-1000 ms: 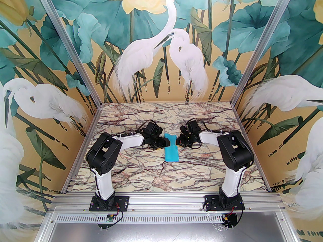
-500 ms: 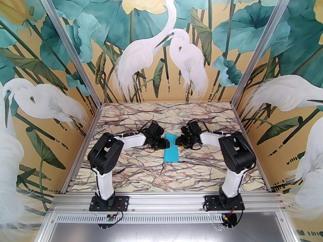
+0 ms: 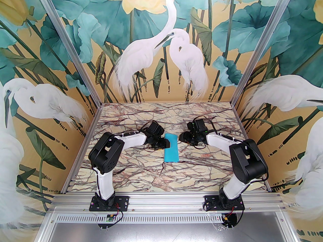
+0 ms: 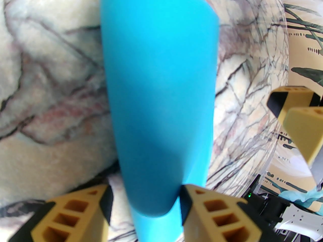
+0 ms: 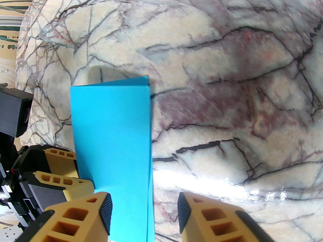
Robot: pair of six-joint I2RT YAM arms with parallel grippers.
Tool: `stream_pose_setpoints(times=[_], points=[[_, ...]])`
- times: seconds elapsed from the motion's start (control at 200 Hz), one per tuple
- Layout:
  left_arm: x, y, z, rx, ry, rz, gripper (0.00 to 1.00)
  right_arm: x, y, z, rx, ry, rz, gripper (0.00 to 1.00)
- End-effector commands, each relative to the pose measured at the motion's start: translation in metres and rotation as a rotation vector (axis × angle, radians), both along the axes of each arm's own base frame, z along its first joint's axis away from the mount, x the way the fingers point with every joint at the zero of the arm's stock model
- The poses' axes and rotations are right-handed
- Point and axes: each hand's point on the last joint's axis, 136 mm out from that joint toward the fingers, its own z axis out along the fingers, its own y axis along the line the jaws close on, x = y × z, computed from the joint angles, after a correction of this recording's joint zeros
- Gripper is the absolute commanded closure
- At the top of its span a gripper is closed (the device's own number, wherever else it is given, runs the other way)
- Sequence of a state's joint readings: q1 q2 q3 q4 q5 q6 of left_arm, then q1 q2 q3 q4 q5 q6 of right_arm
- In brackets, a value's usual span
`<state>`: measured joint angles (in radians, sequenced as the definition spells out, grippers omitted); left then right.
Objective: Fold a paper plane with a square sheet of paper (fold left side to right side)
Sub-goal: First fold in half a square sheet of paper at the center of the table.
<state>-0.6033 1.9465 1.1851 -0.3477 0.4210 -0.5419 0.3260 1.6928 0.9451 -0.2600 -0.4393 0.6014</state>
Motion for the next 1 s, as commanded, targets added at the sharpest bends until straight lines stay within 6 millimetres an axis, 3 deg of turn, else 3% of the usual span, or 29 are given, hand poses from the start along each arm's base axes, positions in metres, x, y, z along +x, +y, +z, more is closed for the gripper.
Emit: stream_pose_setpoints(times=[0.0,0.995], points=[[-0.007,0.012,-0.035,0.104,0.056,0.030,0.48,-0.004,-0.004,0.000,-0.019,0.002,-0.007,0.50],[-0.011,0.004,-0.053,0.154,0.104,0.023,0.44,-0.012,0.004,-0.002,0.036,0.029,0.019,0.49]])
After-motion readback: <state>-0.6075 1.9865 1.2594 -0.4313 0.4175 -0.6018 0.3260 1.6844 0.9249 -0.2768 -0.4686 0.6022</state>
